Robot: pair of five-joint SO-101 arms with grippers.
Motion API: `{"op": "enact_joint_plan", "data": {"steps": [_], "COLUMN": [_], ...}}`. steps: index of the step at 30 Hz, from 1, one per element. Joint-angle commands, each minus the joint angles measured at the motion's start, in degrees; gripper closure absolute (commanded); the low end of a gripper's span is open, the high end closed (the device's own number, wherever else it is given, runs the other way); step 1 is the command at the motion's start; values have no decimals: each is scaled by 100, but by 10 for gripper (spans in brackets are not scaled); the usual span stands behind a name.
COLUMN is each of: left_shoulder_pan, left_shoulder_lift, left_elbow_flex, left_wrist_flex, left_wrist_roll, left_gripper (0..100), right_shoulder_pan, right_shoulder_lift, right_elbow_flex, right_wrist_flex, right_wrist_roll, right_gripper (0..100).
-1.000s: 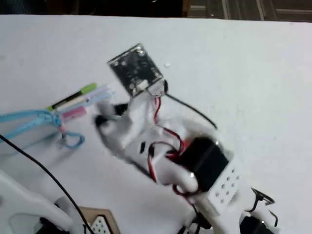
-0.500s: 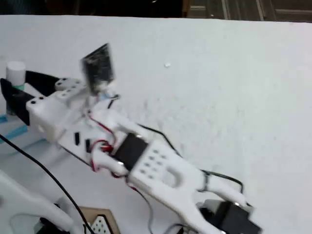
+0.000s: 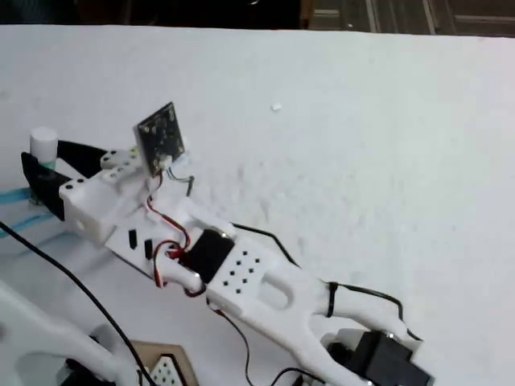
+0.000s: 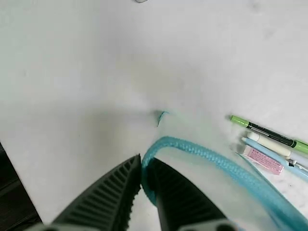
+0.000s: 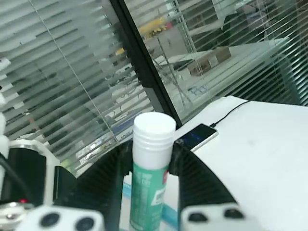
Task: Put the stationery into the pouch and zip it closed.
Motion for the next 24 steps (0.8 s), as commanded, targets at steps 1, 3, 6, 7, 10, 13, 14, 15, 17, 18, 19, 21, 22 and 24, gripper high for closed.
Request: {"op": "enact_joint_plan", "data": {"steps": [1,3,6,7,10,13,14,15,17,18,19,21,22,24], "left_shoulder_pan": [40,40,40,40,40,40,40,40,40,40,40,40,40,40], "left_shoulder_lift": [75,75,75,75,75,75,75,75,75,75,75,75,75,75], "left_elbow_flex": [35,35,35,35,35,35,35,35,35,35,35,35,35,35], "left_wrist_flex": [-9,-9,-9,-9,-9,-9,-9,-9,-9,-9,-18,-18,-18,-18], "left_wrist_roll": [-26,-26,-26,-26,-26,-26,-26,-26,-26,-26,-26,-26,-26,-26], "left_gripper": [979,979,979,979,979,979,979,979,979,979,979,979,979,979], "right_shoulder_pan": [-22,-4,4,-22,-145,-338,-391,-444,-479,-462,-435,-215,-92,268], "right_shoulder_lift": [-110,110,497,620,866,857,804,716,523,391,242,-110,-268,-444], "right_elbow_flex": [0,9,18,18,-18,-18,-18,-18,-18,-18,-18,-26,-79,-378], "right_wrist_flex": [-127,-321,-1024,-1270,-1288,-514,-259,-31,312,391,453,497,585,1077], "right_wrist_roll": [-9,-9,185,422,1248,1486,1495,1503,1495,1495,1495,1495,1486,1477], "right_gripper": [981,981,981,981,957,820,767,718,632,606,598,598,598,598]}}
